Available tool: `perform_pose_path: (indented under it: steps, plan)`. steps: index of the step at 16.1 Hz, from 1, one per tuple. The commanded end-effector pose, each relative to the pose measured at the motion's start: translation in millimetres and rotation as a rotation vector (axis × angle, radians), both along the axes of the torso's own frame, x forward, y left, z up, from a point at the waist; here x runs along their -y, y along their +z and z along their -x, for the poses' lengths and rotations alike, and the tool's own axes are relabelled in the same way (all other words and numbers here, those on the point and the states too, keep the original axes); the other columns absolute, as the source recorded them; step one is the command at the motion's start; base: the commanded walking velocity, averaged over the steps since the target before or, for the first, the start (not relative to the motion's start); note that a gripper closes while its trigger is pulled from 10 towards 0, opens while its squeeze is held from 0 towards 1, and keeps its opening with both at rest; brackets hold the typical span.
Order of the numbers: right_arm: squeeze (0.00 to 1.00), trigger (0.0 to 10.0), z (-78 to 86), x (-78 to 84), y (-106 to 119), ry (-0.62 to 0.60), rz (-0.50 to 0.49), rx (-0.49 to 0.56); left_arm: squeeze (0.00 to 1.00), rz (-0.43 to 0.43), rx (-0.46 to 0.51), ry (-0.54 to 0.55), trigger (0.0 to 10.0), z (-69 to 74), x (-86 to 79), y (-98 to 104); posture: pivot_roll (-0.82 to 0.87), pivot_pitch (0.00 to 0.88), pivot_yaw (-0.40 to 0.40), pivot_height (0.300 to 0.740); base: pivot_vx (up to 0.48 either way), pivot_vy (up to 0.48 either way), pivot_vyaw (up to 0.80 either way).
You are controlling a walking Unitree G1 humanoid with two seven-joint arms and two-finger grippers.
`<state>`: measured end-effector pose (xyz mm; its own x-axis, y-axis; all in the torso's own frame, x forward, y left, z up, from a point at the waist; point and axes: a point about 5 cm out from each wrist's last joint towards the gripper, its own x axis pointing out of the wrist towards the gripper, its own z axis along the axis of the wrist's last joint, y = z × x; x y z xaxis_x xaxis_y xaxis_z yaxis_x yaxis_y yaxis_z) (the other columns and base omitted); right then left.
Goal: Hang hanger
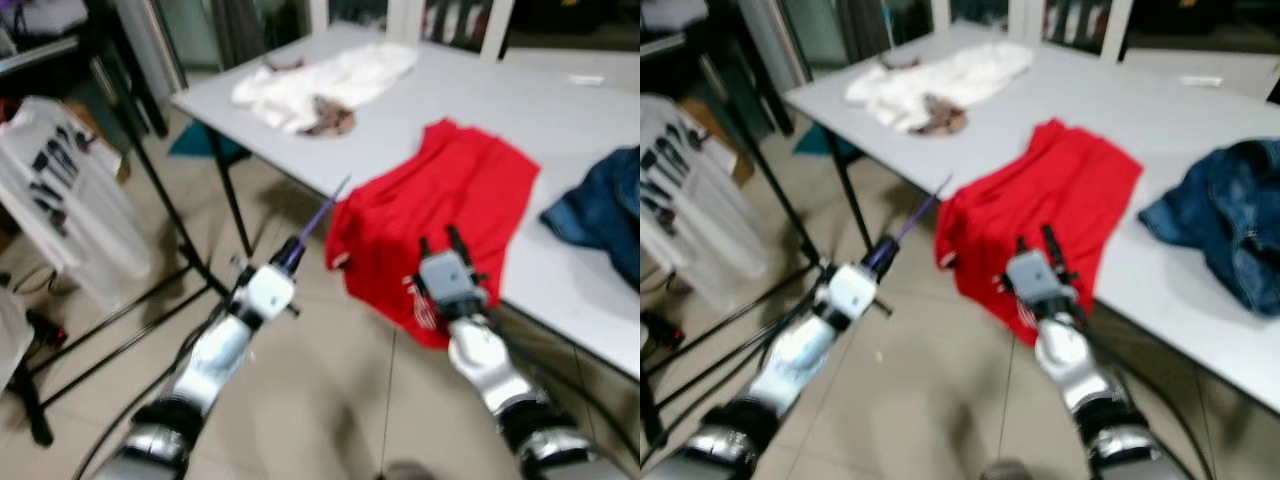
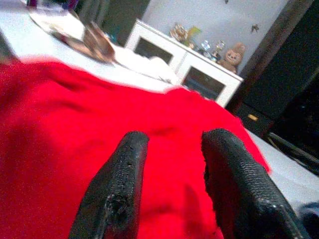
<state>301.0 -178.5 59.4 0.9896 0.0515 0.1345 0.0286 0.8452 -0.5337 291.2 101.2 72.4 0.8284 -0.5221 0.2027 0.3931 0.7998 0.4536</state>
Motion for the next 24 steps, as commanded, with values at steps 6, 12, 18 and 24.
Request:
perform_pose_path:
  steps: [6, 12, 18, 24]
  plan:
    - [0.00, 10.0, -6.3, -11.7, 11, 0.027, -0.047, 0.043, 0.00, -0.014, 0.006, 0.020, 10.0, -2.0, -7.4, 2, -0.12, 0.000, 0.102, 0.736, 0.458, 0.000, 0.00]
    - [0.00, 10.0, -37.7, -25.9, 75, 0.185, -0.140, 0.180, 0.00, -0.016, 0.021, 0.008, 10.0, -2.7, -5.0, 5, -0.12, 0.000, 0.109, 0.736, 0.461, 0.000, 0.00]
    - [0.00, 10.0, -46.6, -37.8, 99, 0.295, -0.213, 0.109, 0.00, 0.006, 0.021, 0.012, 10.0, -1.2, -4.1, 5, -0.12, 0.000, 0.094, 0.736, 0.108, 0.000, 0.00]
    - [0.00, 10.0, -36.9, -12.3, 80, 0.275, -0.235, -0.033, 0.00, 0.009, 0.028, 0.011, 10.0, -2.1, -3.1, 8, -0.12, 0.000, 0.088, 0.736, 0.000, 0.000, 0.00]
